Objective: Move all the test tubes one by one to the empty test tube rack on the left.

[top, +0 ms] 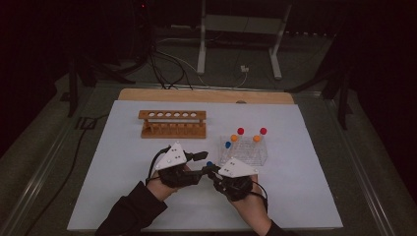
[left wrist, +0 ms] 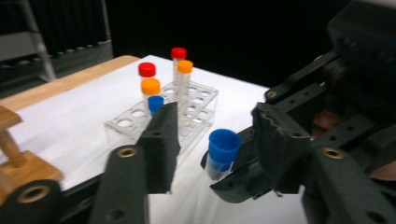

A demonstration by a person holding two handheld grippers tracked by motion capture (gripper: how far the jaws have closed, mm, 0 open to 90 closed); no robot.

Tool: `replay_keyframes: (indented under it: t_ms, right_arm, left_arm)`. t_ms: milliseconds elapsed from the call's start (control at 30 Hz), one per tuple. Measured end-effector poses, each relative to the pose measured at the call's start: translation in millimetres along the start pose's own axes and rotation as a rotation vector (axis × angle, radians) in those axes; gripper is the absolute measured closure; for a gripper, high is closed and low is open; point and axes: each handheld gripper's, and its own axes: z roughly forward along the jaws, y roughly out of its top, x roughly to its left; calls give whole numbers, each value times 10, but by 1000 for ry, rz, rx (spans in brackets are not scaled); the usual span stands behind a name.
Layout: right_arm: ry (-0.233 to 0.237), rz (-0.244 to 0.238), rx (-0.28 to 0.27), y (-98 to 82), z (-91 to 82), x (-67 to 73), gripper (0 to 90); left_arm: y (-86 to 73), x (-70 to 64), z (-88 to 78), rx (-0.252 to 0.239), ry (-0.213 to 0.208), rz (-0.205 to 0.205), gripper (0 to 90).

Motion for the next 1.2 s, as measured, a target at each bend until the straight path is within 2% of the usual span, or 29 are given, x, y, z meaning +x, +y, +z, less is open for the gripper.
replay_keyframes:
  t_ms: [67,100,133,267,367,600,667,700,733,767,800,867,1133,1200]
  right_arm:
    - [0,2,-1,0,-2,-3,765]
    - [0,2,-1,0,-2,-3,765]
    - [0,3,0,1,-3,-5,765]
    - [-2,9,-1,0,-1,-17,766]
    - [-3,10,-1,-2,4,-19,766]
    - [8,27,-12,-6,3,-33,749]
    - [13,47,-25,-3,-9,-46,653]
    - [13,47,-25,-3,-9,-46,653]
    - [11,48,-30,-3,-17,-53,615]
    - [3,62,-46,-5,-34,-74,540]
    - [3,62,-46,-5,-34,-74,540]
    - [-6,69,-59,-10,-55,-101,470]
    - [-37,83,-95,-49,-108,-170,163]
    - [-25,98,-110,-56,-121,-192,99]
  left_arm:
    - [1,2,17,5,-13,-3,604]
    - [2,3,25,12,-4,-1,604]
    - [4,10,31,18,-5,-3,658]
    - [6,16,42,29,-22,1,740]
    - [13,5,50,39,-22,21,766]
    - [38,5,48,46,-13,32,781]
    - [44,9,44,50,5,41,781]
    - [46,26,40,51,9,37,781]
    - [44,42,37,49,18,34,781]
    - [43,61,32,49,27,33,781]
    - [43,84,27,50,31,28,781]
    - [44,125,17,51,47,25,781]
    - [123,279,20,58,85,28,781]
    - [160,315,24,57,88,28,781]
